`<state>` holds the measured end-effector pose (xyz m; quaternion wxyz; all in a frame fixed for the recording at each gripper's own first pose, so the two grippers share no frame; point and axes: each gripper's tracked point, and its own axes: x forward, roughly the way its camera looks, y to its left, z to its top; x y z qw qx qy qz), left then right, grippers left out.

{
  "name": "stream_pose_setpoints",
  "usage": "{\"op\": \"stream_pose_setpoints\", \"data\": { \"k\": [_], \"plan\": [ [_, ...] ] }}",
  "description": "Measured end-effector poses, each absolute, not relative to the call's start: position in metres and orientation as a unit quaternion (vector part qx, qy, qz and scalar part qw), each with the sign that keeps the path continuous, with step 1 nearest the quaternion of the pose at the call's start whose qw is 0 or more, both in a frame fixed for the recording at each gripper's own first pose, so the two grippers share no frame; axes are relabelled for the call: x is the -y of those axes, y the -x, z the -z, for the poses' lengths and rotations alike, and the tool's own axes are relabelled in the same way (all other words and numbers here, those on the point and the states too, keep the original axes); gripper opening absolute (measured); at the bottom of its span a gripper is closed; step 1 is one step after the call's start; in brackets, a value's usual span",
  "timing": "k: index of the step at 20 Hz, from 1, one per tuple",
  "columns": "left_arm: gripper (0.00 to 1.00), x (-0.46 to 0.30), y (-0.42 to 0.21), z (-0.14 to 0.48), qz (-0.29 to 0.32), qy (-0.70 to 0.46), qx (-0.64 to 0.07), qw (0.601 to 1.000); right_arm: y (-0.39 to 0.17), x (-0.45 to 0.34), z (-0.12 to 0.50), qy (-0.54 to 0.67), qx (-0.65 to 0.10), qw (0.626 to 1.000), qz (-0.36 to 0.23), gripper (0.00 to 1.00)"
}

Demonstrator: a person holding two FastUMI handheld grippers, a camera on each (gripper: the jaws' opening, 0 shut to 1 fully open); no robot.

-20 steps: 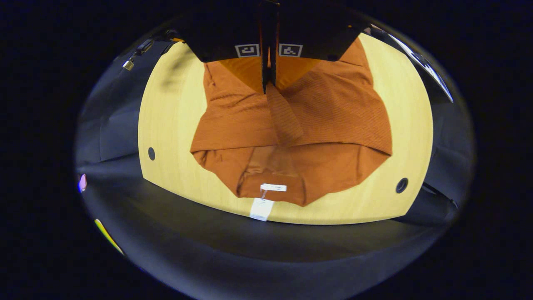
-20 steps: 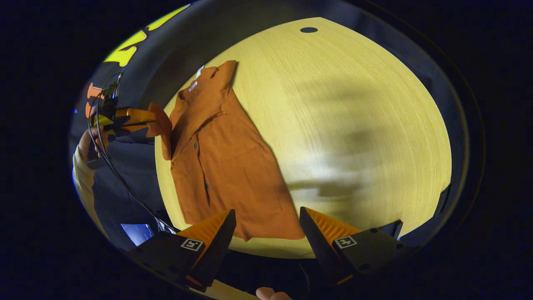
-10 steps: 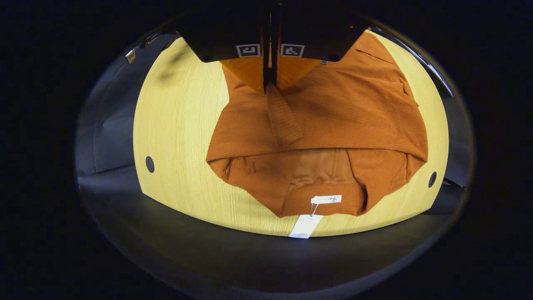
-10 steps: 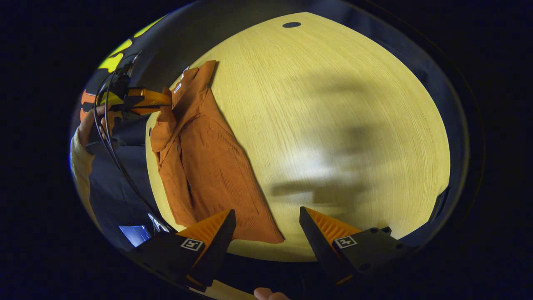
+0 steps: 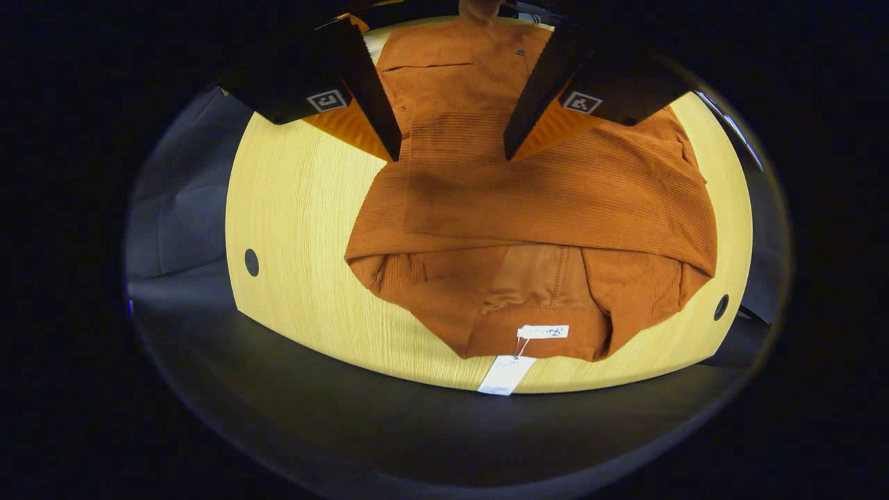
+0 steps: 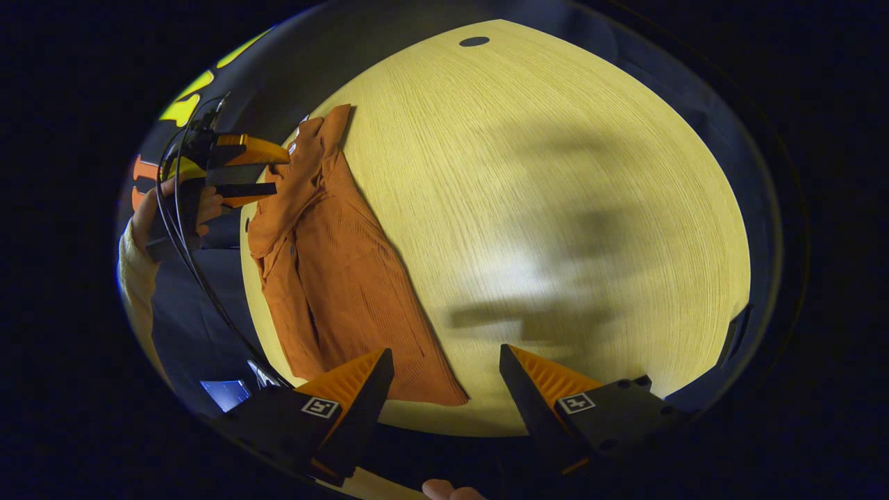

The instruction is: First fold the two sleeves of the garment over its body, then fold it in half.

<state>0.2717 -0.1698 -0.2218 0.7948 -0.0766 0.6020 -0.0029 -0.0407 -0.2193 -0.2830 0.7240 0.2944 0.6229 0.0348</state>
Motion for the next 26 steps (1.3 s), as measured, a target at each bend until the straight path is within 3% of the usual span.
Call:
{"op": "stream_pose_setpoints", "data": {
  "k": [4,5,9,15,16,17,21,22,26],
  "plan": [
    [0.97,0.167,-0.248,0.203,0.012,0.096,-0.608,0.788,0.045,0.213,0.272,-0.286,-0.615,0.733,-0.041,0.98],
    [0.97,0.169,-0.245,0.195,0.033,0.104,-0.596,0.796,0.045,0.210,0.268,-0.288,-0.613,0.734,-0.044,0.94],
    [0.97,0.141,-0.212,0.177,0.074,0.097,-0.561,0.819,0.048,0.205,0.260,-0.288,-0.606,0.740,-0.044,0.98],
    [0.97,0.081,-0.148,0.169,0.048,0.163,-0.543,0.823,0.051,0.188,0.247,-0.270,-0.600,0.751,-0.059,0.98],
    [0.97,0.068,-0.137,0.171,0.046,0.166,-0.542,0.823,0.053,0.184,0.248,-0.267,-0.601,0.750,-0.062,0.94],
    [0.98,0.055,-0.124,0.174,0.042,0.170,-0.543,0.821,0.054,0.181,0.250,-0.261,-0.604,0.751,-0.062,0.98],
    [0.97,0.011,-0.075,0.179,0.028,0.182,-0.544,0.819,0.060,0.166,0.255,-0.246,-0.610,0.750,-0.068,0.98],
    [0.97,0.002,-0.061,0.183,0.024,0.180,-0.547,0.817,0.063,0.162,0.255,-0.240,-0.612,0.750,-0.071,0.94],
    [0.97,-0.028,-0.016,0.202,0.018,0.179,-0.559,0.809,0.068,0.152,0.257,-0.210,-0.617,0.753,-0.093,0.98]
  ]
}}
